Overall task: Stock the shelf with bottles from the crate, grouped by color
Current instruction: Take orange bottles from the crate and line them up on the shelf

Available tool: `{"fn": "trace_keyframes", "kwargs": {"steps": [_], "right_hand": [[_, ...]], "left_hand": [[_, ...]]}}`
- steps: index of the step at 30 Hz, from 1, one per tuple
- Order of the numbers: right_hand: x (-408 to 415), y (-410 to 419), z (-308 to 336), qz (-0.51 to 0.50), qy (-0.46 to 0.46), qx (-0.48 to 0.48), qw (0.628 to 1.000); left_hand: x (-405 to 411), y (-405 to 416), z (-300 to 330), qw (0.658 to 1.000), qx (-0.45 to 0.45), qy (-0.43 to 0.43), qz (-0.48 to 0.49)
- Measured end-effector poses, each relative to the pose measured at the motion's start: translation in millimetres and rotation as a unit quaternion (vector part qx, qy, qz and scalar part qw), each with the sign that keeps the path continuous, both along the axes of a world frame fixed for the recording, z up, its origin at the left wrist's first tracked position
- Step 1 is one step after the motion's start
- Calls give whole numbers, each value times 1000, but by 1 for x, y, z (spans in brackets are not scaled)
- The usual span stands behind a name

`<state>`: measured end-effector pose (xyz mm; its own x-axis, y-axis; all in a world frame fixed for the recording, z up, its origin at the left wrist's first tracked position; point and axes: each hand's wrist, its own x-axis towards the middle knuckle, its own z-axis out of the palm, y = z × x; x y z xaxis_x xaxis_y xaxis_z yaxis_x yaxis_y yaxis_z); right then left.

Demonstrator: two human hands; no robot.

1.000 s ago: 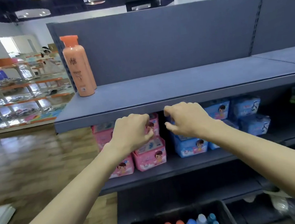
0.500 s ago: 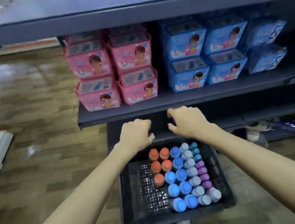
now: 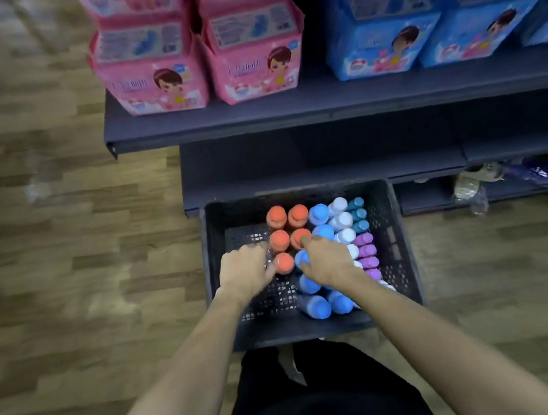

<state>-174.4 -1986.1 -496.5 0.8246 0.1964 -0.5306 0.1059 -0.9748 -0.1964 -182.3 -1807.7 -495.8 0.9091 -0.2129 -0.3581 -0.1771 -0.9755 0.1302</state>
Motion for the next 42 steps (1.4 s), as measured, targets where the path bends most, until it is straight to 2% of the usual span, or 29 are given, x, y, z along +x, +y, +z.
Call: {"fn": "trace_keyframes", "kwargs": {"steps": [10, 15, 18, 22, 26, 30, 34, 37, 42], "right_hand": [[-9, 25, -98, -33, 34, 47, 998], [-14, 37, -133, -67, 81, 54, 993], [-13, 42, -149, -66, 78, 32, 994], [-12, 49, -161, 1, 70, -34, 997], [-13, 56, -163, 37, 33, -68, 996], [-10, 53, -156, 86, -69, -37, 993], [-10, 48, -139, 74, -83, -2, 994], [-6, 49, -110, 53, -59, 3, 997], [0, 41, -58, 26, -67, 63, 995]], "left_hand": [[-15, 15, -60, 997, -20, 64, 30], [-28, 28, -85, 995, -31, 82, 46], [-35, 36, -97, 993, -39, 97, 50], [-39, 41, -112, 992, -55, 101, 58], [-40, 43, -119, 990, -67, 102, 67], [-38, 43, -113, 992, -75, 76, 70], [-33, 48, -99, 993, -86, 48, 66], [-24, 49, -85, 994, -88, 39, 60], [-2, 46, -52, 995, -91, 3, 41]]}}
